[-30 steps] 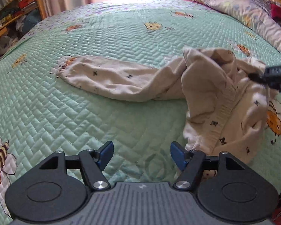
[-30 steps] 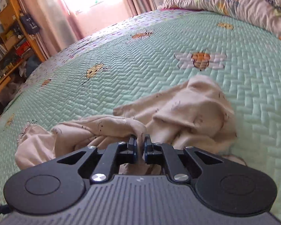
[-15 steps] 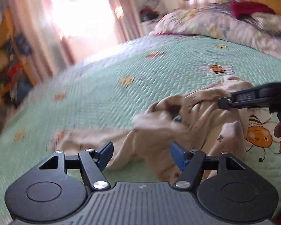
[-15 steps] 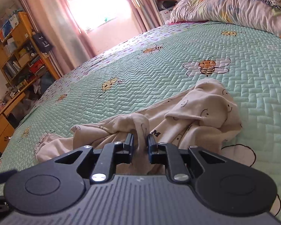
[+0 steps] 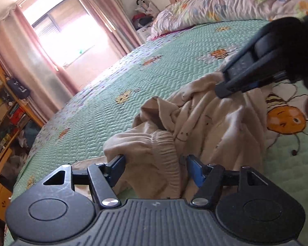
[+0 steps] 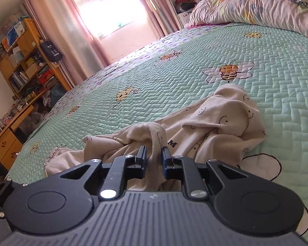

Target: Fold clothes

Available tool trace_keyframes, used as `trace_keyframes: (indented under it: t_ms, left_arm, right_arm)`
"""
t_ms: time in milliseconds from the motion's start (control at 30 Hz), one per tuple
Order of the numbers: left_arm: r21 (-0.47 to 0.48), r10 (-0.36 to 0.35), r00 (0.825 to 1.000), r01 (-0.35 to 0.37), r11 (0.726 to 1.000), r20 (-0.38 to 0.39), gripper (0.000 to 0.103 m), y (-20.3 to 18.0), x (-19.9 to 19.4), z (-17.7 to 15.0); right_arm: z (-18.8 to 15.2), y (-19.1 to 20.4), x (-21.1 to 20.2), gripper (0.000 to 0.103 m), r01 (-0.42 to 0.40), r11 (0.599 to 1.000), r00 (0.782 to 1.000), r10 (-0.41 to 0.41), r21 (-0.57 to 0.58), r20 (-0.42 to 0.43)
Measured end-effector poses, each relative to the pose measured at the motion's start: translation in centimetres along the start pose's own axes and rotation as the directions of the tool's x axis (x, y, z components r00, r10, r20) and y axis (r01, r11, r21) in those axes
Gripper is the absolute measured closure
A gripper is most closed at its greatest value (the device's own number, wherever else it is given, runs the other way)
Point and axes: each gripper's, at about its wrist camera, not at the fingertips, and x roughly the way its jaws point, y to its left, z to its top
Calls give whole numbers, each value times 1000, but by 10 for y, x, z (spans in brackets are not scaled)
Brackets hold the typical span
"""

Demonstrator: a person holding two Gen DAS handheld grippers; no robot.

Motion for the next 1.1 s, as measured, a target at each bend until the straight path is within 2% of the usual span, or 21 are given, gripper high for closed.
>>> trace_keyframes:
  t_ms: [33,100,133,233,300,367,433,500,533,567,633,667,733,800,867,933,967,1000,1033,1067,1100]
  left_arm:
    - [-13,-6,1000,6,1000,0,42,3,0,0]
    - [-38,-17,1000,17,999,1,62,10,1,-1]
    - [-50,-22,1000,22,998,2,78,13,1,-1]
    - [-87,-39,999,39,995,4,85,22,1,-1]
    - [-152,-90,995,94,984,29,87,40,-5,1]
    - [-289,-154,985,168,942,73,95,76,-16,9]
    - [-436,-167,975,216,874,148,98,121,-34,14]
    - [-564,-99,958,240,790,269,98,173,-71,8]
    - [-599,-40,951,225,769,306,98,192,-92,-1]
    - [-630,29,952,179,756,306,97,206,-107,-11]
    - [-692,164,968,12,721,188,96,223,-119,-36]
    - [-707,196,975,-62,704,109,96,228,-117,-50]
    - [-709,125,991,-126,694,-53,95,233,-96,-84]
    - [-739,-13,987,-110,664,-158,95,232,-73,-118]
    - [-759,-96,976,-88,645,-194,95,224,-62,-144]
    - [-747,-128,970,-72,661,-207,95,217,-58,-156]
    - [-742,-141,971,-50,668,-192,94,215,-59,-157]
    - [-737,-154,972,-28,675,-178,94,213,-59,-159]
    - [-734,-167,973,-5,679,-162,94,211,-60,-159]
    - [-734,-181,973,19,679,-141,92,210,-61,-159]
    - [-734,-194,973,44,677,-121,90,209,-62,-158]
  right_arm:
    - [0,-1,0,85,1,1000,1000,-1,0,0]
    - [-1,-1,0,85,2,1000,1000,-2,-6,5]
    - [-1,0,1,85,2,1000,1000,-2,-10,8]
    - [-4,1,4,85,4,1000,1000,-3,-28,10]
    - [-6,2,8,85,13,999,1000,-12,-44,7]
    - [-7,1,14,85,28,998,999,-29,-63,-14]
    - [-7,5,15,85,26,996,999,-28,-82,-29]
    - [-8,12,13,85,6,994,999,-12,-108,-47]
    - [-9,17,11,85,-11,992,998,3,-129,-65]
    - [-11,23,10,85,-26,988,997,13,-155,-82]
    - [-21,36,9,85,-27,974,993,0,-225,-118]
    - [-28,40,11,85,-23,967,990,-13,-252,-138]
    - [-41,45,13,85,-26,958,985,-25,-286,-173]
    - [-45,48,9,85,-29,961,983,-22,-276,-181]
    - [-37,55,-3,85,-41,959,991,3,-279,-135]
    - [-24,67,-19,83,-57,951,998,41,-304,-57]
    - [-15,76,-24,71,-64,943,998,61,-325,-19]
    - [-6,86,-25,47,-76,933,997,82,-353,2]
    - [2,98,-24,33,-88,920,994,103,-382,18]
    - [10,113,-17,21,-101,896,993,121,-432,19]
    - [17,128,-9,21,-113,867,990,137,-486,15]
